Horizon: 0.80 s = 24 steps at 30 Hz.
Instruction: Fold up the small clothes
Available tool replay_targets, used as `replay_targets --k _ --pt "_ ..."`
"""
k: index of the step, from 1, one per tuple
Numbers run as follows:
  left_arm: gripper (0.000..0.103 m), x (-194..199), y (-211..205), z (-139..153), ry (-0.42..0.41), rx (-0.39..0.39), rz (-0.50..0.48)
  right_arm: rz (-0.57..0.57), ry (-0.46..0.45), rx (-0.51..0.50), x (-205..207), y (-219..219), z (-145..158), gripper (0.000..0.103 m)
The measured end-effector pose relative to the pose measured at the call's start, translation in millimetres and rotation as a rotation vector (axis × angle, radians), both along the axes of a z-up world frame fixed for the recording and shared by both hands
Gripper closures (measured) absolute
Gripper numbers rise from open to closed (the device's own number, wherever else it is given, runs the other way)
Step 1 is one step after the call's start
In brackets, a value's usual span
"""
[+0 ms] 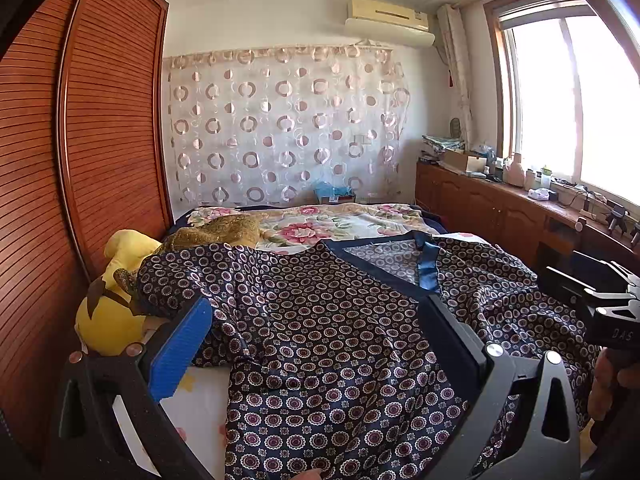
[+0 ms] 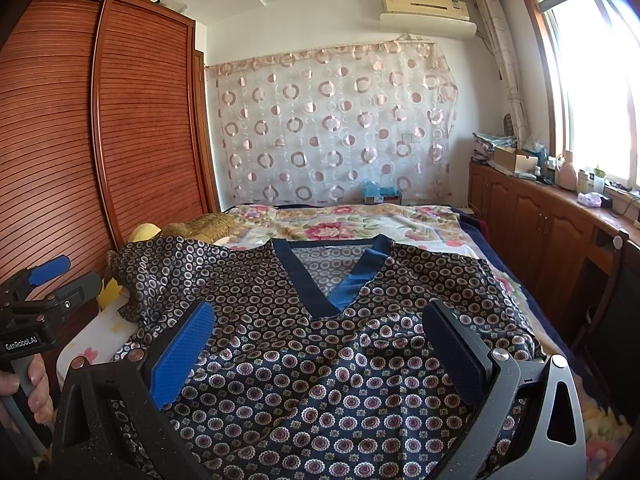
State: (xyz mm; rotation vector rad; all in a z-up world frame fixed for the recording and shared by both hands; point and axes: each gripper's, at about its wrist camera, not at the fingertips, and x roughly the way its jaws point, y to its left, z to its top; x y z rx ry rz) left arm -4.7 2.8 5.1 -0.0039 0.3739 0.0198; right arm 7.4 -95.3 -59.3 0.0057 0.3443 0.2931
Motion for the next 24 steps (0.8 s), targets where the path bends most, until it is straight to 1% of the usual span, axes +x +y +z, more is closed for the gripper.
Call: replay_targets --k 24 --pt "0.0 -2.1 -0.1 3.4 -0.009 0.001 -0.001 0.0 -0.006 0.002 -1.4 2.4 0.5 0.0"
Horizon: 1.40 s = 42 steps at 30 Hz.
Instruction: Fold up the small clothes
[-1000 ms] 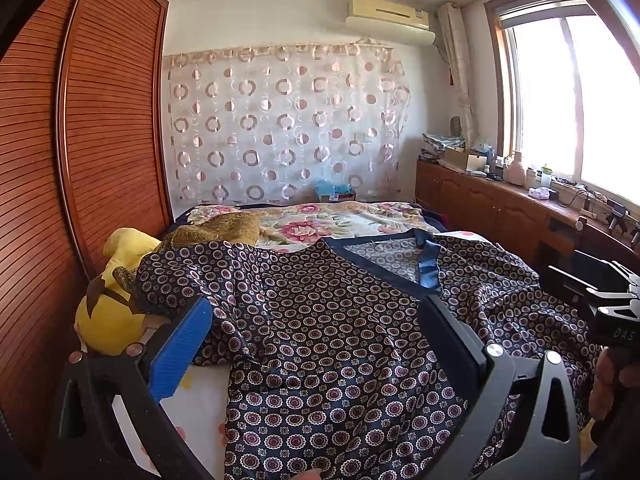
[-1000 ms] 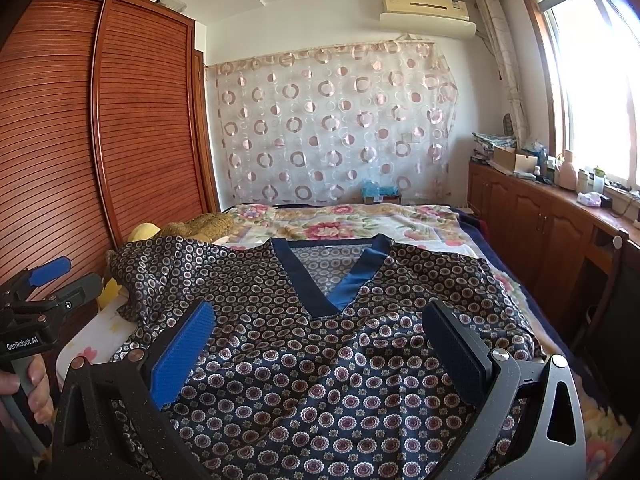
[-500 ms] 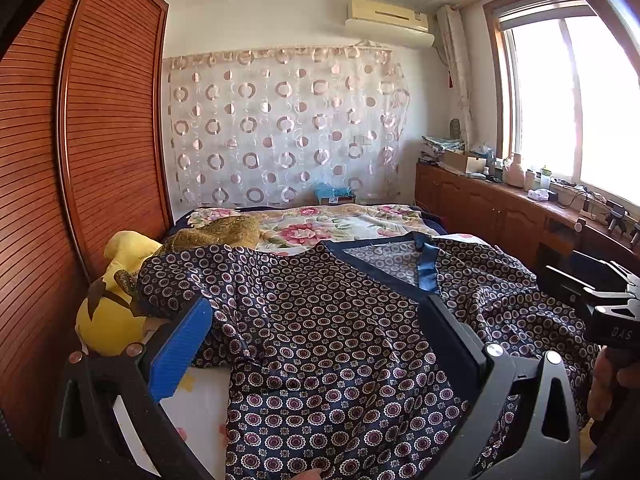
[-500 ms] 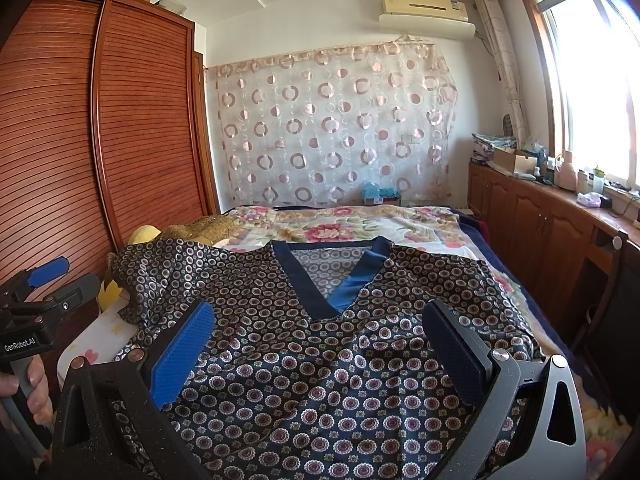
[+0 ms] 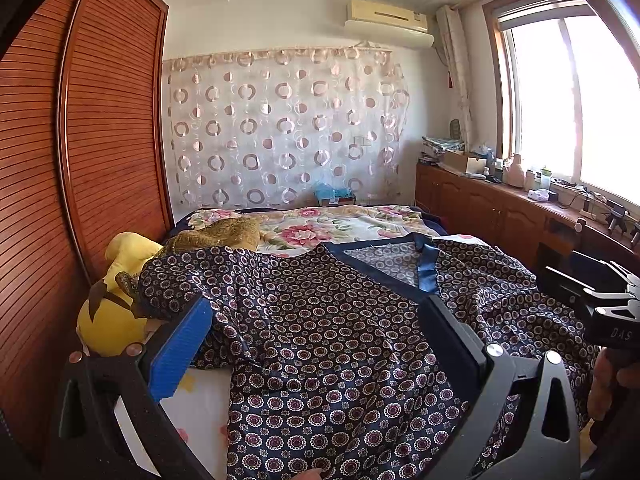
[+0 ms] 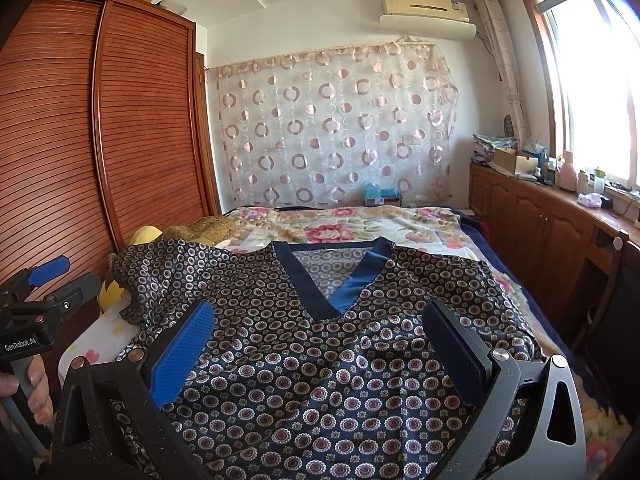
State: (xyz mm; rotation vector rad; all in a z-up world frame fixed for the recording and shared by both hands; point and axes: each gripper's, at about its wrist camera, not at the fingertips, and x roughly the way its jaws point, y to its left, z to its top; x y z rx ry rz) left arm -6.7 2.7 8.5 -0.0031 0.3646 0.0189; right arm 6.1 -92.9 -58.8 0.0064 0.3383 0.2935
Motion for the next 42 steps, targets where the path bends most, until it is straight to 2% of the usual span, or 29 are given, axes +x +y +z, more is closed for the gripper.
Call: replay_targets --k 18,31,42 --pt "0.0 3 9 -6 0.026 -0.012 0.006 0.017 0.02 0.004 7 3 -6 0.0" --pt "0.0 23 61 -40 0.136 -0.043 0.058 0.083 0.092 -0.037 31 15 -19 0.0" --pt "0.0 38 115 -69 0.236 -0.045 0.117 0.146 0.192 -0.088 72 33 -30 0.001"
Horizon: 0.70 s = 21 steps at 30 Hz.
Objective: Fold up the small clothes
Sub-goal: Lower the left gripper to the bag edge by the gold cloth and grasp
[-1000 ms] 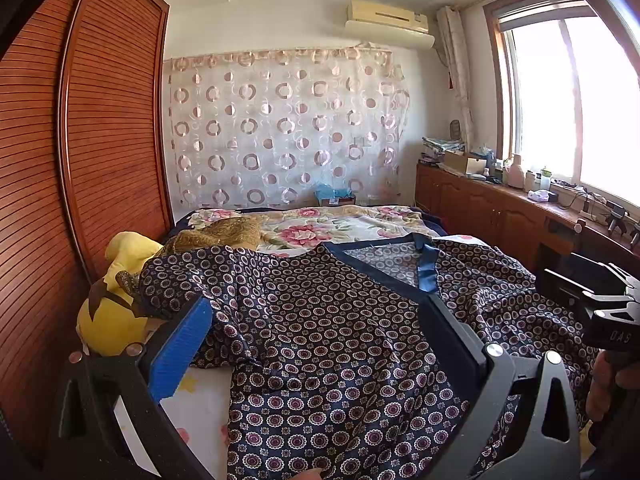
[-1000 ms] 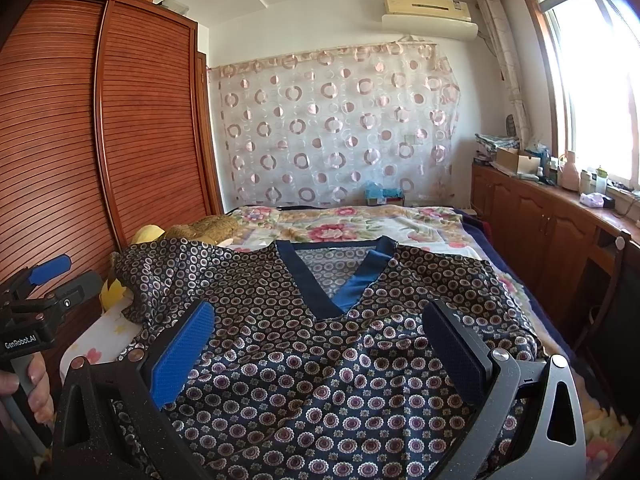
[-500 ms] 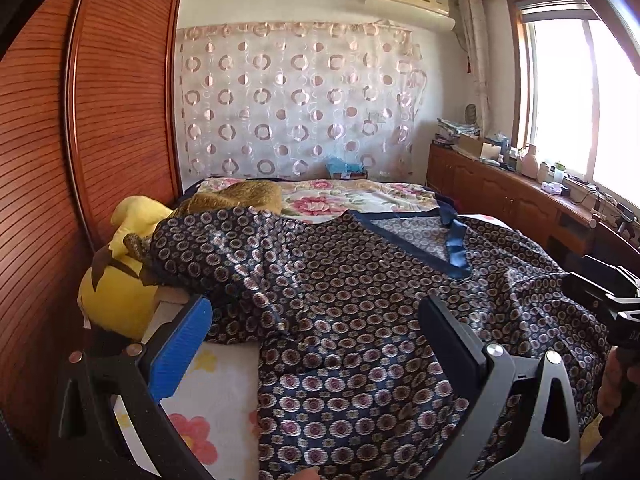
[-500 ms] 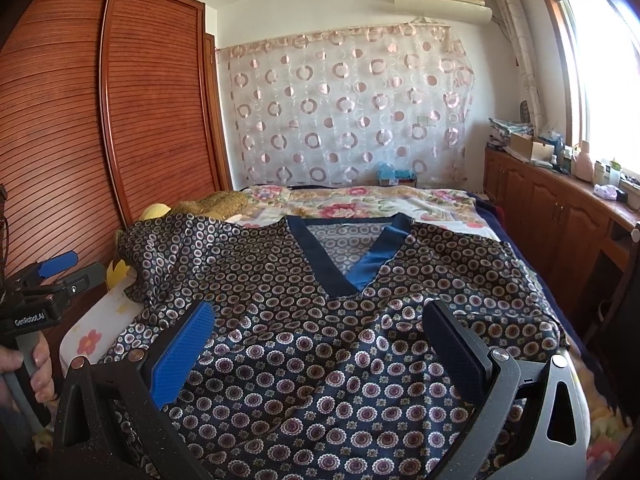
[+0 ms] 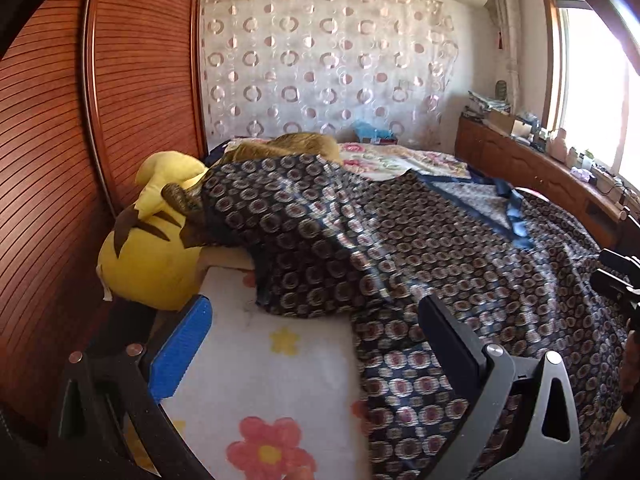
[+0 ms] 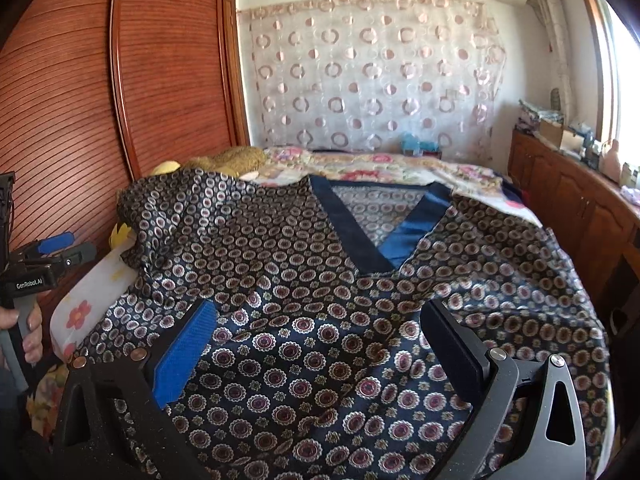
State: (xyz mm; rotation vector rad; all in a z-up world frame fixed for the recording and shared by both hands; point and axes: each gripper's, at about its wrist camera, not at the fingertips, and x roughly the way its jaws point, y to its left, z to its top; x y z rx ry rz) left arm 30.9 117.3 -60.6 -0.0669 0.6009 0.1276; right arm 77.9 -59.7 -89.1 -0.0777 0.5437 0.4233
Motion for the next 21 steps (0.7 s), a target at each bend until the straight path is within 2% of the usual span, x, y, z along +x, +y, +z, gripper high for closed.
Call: replay_targets --k 3,13,16,19,21 --pt "0.0 6 15 -7 0.027 -0.017 -0.001 0.011 0.036 -0.009 9 2 -3 0.003" --pt "0.0 37 47 -20 0.123 -0.018 -0.034 0.083 0.06 -0.036 36 29 -6 0.003" --pt "0.001 49 60 -23 0.138 -0.048 -0.041 0.109 0.063 -0.042 44 37 -2 0.003" --pt "0.011 61 75 -24 0.151 -0.098 -0.052 0.134 0.06 -0.048 48 47 2 0.003" --pt "0.014 68 83 -25 0.16 -0.125 -0.053 0.142 0.055 -0.057 49 52 3 0.003"
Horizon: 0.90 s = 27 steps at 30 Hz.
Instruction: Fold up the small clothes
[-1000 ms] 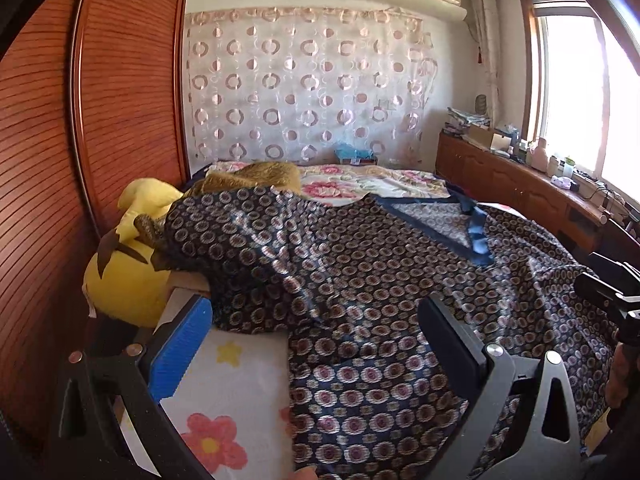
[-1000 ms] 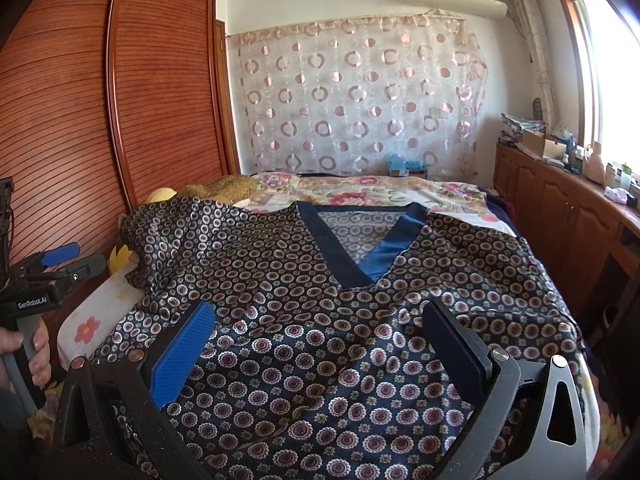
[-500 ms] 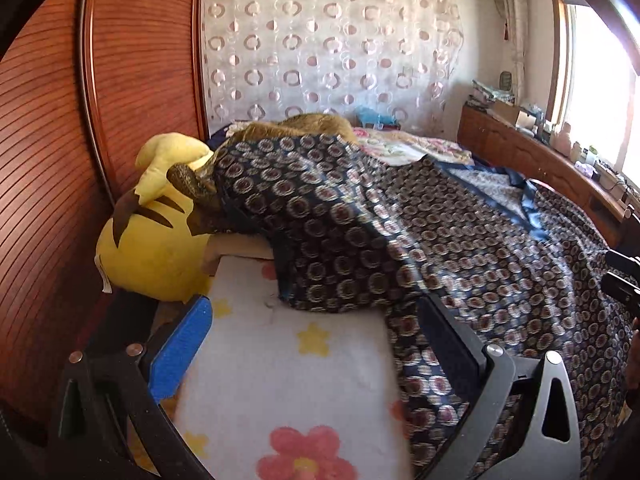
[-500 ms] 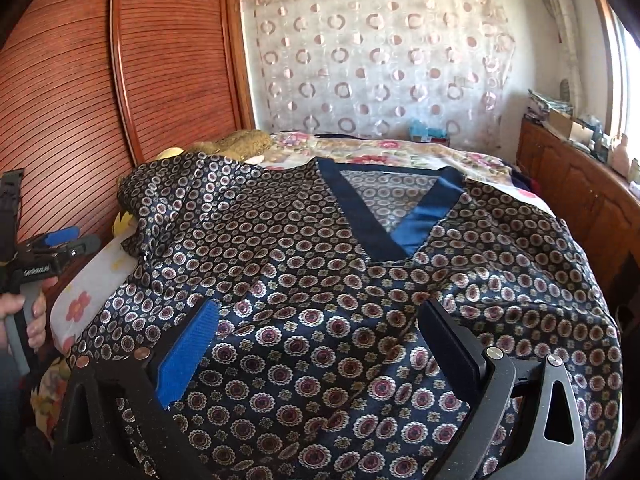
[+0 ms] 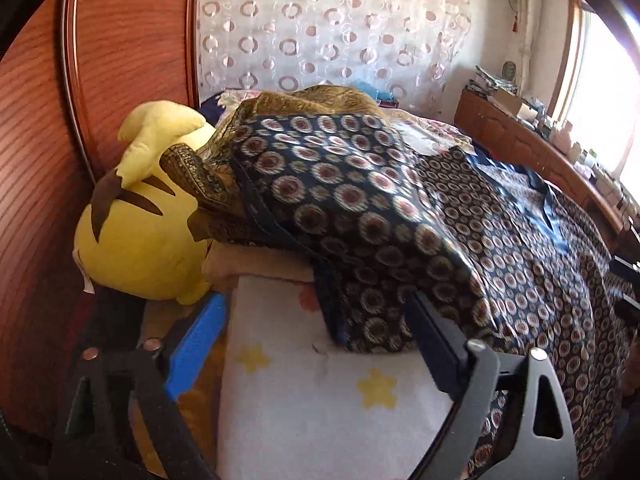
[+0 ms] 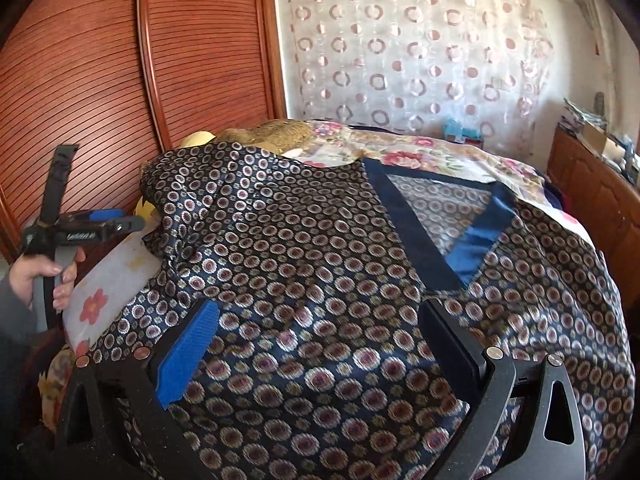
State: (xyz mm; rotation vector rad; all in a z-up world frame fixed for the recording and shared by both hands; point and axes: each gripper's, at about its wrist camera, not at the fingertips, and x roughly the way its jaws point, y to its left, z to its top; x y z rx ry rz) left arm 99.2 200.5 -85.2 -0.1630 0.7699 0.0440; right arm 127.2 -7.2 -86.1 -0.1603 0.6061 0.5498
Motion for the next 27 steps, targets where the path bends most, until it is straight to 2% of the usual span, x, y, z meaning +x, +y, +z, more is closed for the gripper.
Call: replay_targets --k 5,8,11,13,17,18,20,23,27 --pt "0.024 15 0 -8 0.056 -0.063 -0.063 0.02 -0.011 -0.007 -3 6 -2 0.003" --pt "0.03 19 -11 -18 0.102 -0.03 -0.096 0.024 -0.005 -0.014 -5 8 -7 0.003" --pt "0.034 17 -22 -20 0.112 0.052 -0.095 0.027 0.001 -0.02 -5 8 -9 0.003" --pt "0.049 17 -25 -19 0.112 0.079 -0.098 0.025 0.004 -0.022 -6 7 -10 0.003" --pt "0.077 14 -35 -16 0.115 0.081 -0.162 0.02 0.009 -0.009 -9 2 -10 0.003" --pt "0.089 13 -35 -15 0.118 0.075 -0.173 0.017 0.011 -0.006 -11 0 -11 0.003" --pt "0.093 13 -38 -13 0.123 0.076 -0.182 0.008 0.017 0.003 -12 -5 -12 0.003" --pt "0.095 5 -37 2 0.054 0.065 -0.167 -0.012 0.026 0.02 -15 -17 -13 0.003" --pt "0.096 -6 -43 47 -0.078 0.018 -0.162 -0.05 0.029 0.027 -16 -32 -13 0.003"
